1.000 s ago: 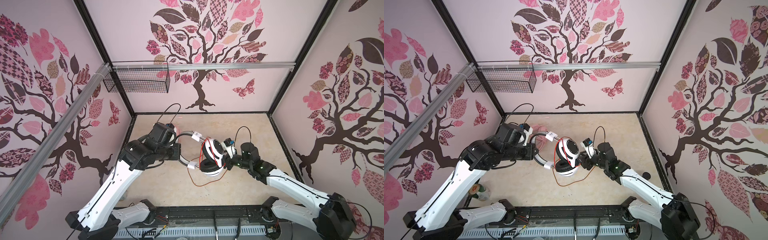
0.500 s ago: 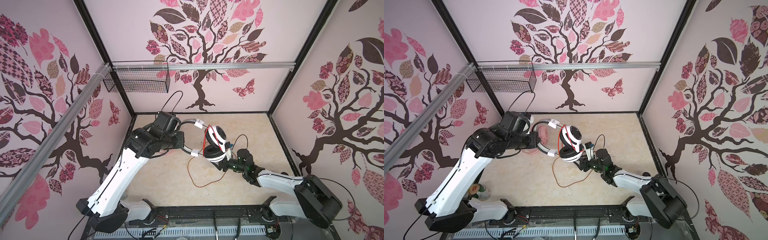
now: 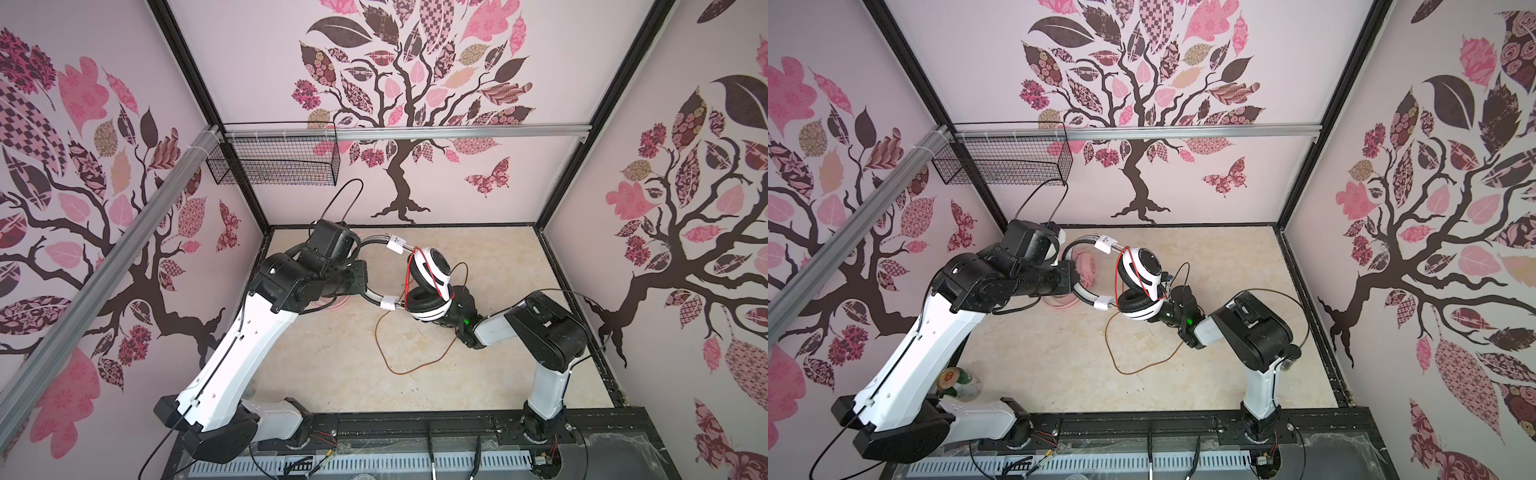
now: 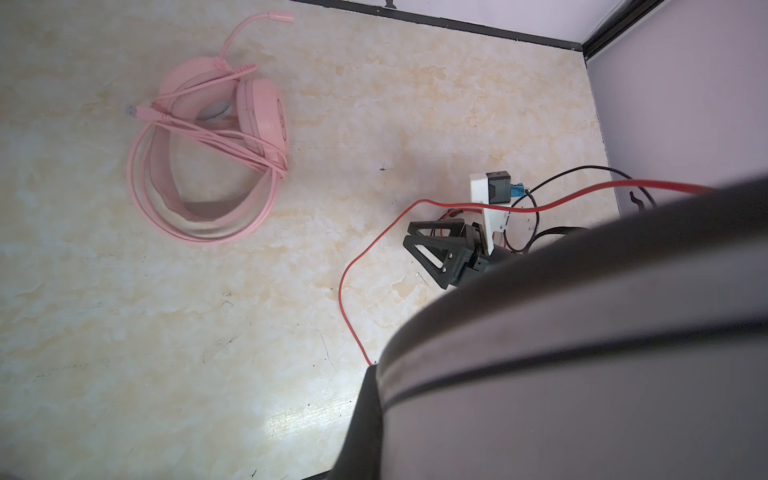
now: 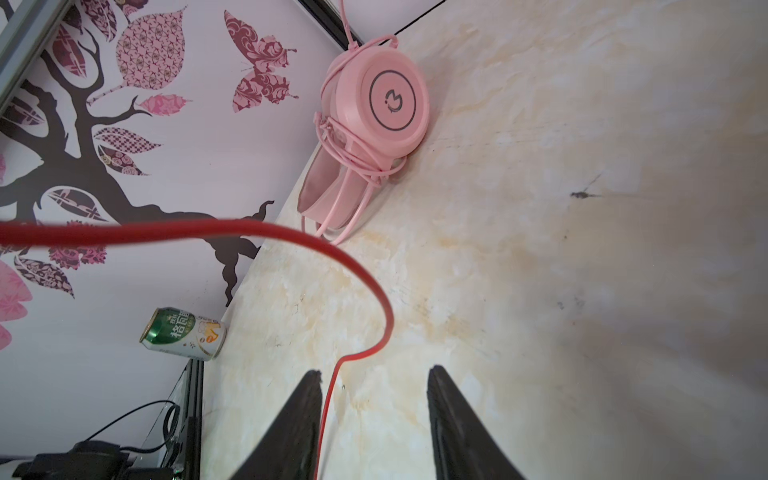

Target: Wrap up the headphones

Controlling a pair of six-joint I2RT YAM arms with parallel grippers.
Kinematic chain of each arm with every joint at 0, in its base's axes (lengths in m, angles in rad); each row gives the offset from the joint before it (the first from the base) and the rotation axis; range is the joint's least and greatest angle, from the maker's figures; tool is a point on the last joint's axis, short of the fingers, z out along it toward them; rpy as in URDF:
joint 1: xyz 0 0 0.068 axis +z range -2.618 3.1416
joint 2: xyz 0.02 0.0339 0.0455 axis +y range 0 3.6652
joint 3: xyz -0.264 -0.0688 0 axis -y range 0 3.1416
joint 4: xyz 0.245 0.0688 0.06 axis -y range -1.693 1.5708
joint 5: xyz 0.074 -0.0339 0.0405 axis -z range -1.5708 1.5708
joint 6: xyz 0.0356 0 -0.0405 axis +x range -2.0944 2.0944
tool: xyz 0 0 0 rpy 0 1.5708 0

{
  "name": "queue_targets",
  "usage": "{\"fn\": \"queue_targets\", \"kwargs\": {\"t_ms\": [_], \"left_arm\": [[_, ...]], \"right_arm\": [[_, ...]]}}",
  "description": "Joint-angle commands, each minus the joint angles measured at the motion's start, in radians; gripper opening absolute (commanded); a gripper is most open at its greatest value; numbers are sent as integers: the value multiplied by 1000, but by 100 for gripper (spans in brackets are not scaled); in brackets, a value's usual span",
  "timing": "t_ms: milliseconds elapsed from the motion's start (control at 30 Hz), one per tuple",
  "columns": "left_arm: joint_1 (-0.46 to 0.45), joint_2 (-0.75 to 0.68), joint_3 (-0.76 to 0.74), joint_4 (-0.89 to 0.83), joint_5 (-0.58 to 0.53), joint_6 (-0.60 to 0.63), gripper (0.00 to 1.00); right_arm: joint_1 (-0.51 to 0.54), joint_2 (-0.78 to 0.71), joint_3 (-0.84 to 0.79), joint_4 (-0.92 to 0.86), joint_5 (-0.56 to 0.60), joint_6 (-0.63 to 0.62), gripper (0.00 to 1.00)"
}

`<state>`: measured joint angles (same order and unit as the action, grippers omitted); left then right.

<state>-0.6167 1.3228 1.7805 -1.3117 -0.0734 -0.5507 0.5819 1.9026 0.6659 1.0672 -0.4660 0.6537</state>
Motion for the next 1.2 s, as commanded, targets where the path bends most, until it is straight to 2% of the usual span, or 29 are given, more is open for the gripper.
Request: {"fn": "queue_targets", "kwargs": {"t_ms": [0,133,267,333,500,633,700,900,1167], "left_arm": [[6,-28,39,57,25,-32,0],[7,-31,37,61,24,-34,0],[8,-31,36,61,29,-36,0],[8,-31,36,61,29,-36,0],[11,-33,42,57,23,-36,0],[20,-28,46,56,17,-37,0],[27,-24,48,54,14,-43,0],[60,-10,50,35,-56,-78,0],[196,13,-6,32,-32,-138,0]], "right_arm": [[1,71,46,103,-8,40,42],[3,118,67,185,-39,90,38],[6,138,85,191,-36,100,36],[7,146,90,195,-39,107,30],[14,153,69,221,-64,119,1],[36,106,-4,208,-66,94,0],[54,55,-42,131,-59,40,0],[179,-206,-106,-346,59,-240,0],[314,-477,-154,-667,211,-359,0]]}}
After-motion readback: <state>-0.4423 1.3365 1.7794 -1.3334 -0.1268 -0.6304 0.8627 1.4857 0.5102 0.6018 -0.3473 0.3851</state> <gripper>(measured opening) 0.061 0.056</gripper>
